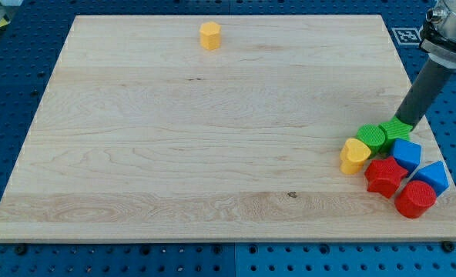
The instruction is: Move yellow hexagon to the center
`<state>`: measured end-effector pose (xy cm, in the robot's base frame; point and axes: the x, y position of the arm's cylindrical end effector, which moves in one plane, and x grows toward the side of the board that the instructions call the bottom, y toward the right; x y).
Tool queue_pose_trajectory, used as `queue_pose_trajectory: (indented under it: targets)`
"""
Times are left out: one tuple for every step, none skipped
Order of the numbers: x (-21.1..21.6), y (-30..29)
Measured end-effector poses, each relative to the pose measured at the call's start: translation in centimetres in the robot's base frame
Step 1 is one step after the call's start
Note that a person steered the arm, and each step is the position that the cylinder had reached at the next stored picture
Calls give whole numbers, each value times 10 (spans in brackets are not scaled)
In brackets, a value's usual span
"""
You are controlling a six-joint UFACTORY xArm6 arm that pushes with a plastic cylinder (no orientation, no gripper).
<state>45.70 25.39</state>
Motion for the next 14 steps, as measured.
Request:
queue_pose_trajectory:
  targets:
    - [-57, -70]
    - [-101, -136]
    - [-141, -158]
    - [-192, -172]
    - [-236, -230]
    - [-258, -299]
    - [-251, -308]
    - [-226, -298]
    - [-204, -291]
    - [-190, -284]
    - [-187, -296]
    - [-184, -299]
    - [-176, -288]
    - [-163, -272]
